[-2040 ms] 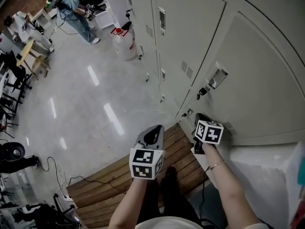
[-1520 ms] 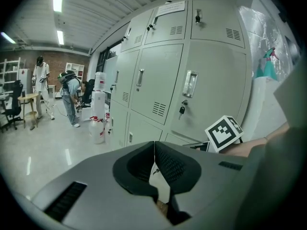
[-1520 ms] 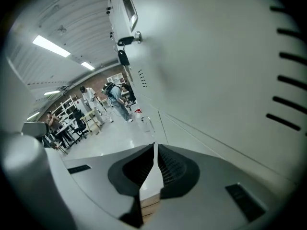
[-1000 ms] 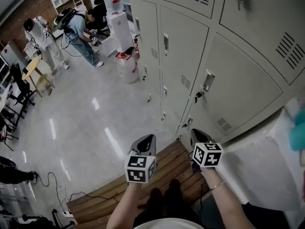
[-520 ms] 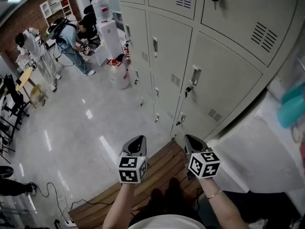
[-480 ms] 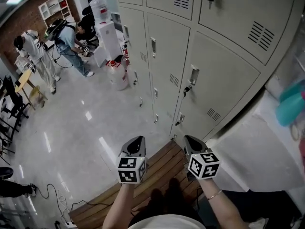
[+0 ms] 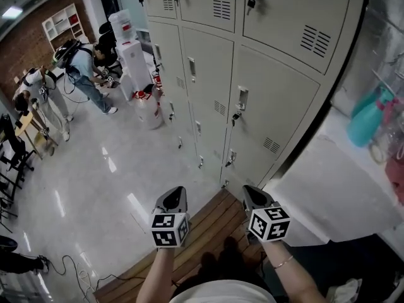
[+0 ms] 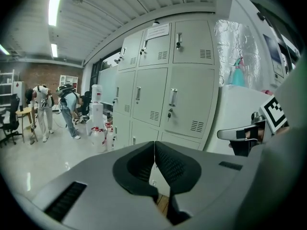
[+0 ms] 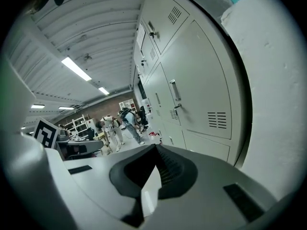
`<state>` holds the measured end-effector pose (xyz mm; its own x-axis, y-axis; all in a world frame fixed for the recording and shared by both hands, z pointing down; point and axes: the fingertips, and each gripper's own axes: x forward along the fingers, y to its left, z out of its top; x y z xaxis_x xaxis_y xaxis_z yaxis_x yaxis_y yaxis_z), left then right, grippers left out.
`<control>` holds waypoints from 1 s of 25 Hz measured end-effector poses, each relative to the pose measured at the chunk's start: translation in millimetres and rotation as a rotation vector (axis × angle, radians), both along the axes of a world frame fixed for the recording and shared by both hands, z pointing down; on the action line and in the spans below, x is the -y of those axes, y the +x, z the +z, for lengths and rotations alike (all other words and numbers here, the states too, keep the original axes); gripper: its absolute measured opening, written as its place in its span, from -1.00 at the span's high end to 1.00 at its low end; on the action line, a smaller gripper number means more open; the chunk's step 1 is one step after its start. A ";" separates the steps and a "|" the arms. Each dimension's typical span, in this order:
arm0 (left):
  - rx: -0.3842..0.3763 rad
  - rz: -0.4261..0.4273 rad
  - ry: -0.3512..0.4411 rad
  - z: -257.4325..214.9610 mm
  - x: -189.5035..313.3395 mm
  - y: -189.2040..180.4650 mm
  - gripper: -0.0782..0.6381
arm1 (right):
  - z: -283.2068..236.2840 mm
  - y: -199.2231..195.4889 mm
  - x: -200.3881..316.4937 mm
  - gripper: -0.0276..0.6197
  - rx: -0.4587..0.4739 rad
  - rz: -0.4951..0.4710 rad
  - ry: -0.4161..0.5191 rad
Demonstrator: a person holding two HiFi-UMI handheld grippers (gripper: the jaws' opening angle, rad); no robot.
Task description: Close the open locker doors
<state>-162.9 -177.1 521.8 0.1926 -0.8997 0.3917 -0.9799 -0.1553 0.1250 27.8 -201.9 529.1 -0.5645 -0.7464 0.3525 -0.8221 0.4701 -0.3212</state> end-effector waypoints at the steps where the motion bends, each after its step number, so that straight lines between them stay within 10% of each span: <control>1: -0.001 -0.001 0.002 -1.3 -3.7 -0.1 0.72 | -0.9 1.8 -3.9 0.91 -0.002 0.005 0.001; 25: -0.031 -0.012 0.008 -3.0 -33.3 -10.2 0.72 | -3.6 -9.1 -33.6 0.91 -0.048 0.005 0.018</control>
